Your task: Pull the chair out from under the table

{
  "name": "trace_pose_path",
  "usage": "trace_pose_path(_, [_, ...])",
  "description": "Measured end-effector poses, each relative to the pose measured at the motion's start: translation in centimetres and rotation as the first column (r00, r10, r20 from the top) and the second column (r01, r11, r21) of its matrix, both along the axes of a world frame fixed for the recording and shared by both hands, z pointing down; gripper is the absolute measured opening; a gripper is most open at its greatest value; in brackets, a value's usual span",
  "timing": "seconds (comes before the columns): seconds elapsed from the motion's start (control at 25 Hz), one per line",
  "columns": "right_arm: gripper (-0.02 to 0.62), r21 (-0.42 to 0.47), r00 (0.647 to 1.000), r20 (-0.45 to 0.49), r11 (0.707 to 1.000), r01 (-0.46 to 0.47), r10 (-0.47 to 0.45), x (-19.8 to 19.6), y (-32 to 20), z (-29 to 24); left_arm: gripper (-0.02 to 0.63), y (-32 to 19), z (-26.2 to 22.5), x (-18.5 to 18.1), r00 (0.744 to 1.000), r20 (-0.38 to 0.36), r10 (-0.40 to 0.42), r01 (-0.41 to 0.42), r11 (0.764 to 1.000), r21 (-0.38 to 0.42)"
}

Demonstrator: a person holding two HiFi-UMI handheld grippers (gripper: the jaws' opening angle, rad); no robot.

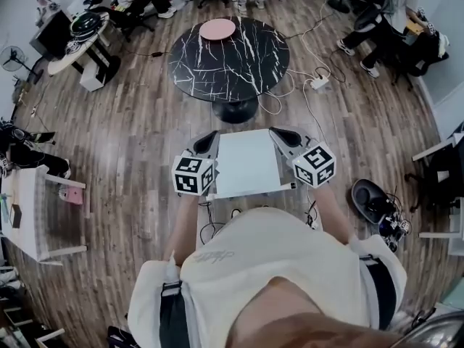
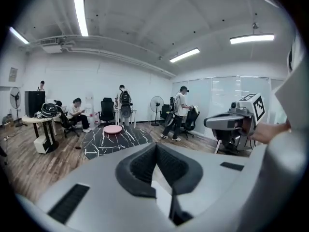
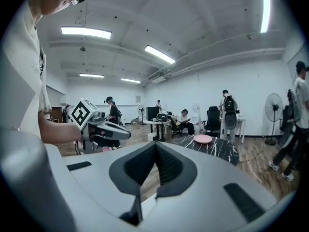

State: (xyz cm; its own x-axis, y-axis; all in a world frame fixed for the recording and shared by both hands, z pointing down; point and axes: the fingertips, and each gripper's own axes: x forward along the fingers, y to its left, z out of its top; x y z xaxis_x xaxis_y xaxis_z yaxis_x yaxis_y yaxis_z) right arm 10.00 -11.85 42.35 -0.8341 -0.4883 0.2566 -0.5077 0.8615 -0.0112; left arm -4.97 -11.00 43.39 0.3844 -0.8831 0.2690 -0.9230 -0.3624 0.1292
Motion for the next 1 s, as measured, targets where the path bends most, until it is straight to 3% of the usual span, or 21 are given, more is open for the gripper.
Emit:
trace_pose_path(0.2, [0.005, 0.067, 0.998, 0.051, 0.997, -0.032, 0.028, 0.3, -0.3, -4.0, 0.017, 0.2, -2.4, 1.0, 1.0, 0.017, 0.012, -0.013, 0.997, 0.075])
trace_pose_path(0.36, [0.005, 0.085, 0.998, 0.05, 0.996, -0.03, 0.026, 0.2, -0.4, -4.6, 0.017, 0.6, -4.5, 1.3, 0.988, -0.145, 0.045, -0.031, 0.995, 0.099])
trace_pose_path(0.4, [0.006, 0.09, 0.999, 0.045, 0.995, -0.033, 0.029, 0.2, -0.3, -4.5, 0.017, 0.7, -5.0, 1.4, 0.987, -0.155, 0.052, -0.035, 0.994, 0.108])
trace_pose_path(0.8, [0.005, 0.147, 0.997, 0.011, 0.986, -0.079, 0.079, 1.7, -0.8, -4.9, 0.017, 0.0, -5.6, 0.3, 1.0, -0.014, -0.024, 0.026, 0.987, 0.158])
trace_pose_path(1.0, [0.005, 0.137, 0.995, 0.009, 0.985, -0.102, 0.101, 2.5, -0.5, -4.6, 0.017, 0.4, -4.8, 0.1, 0.999, -0.02, -0.043, 0.046, 0.986, 0.158])
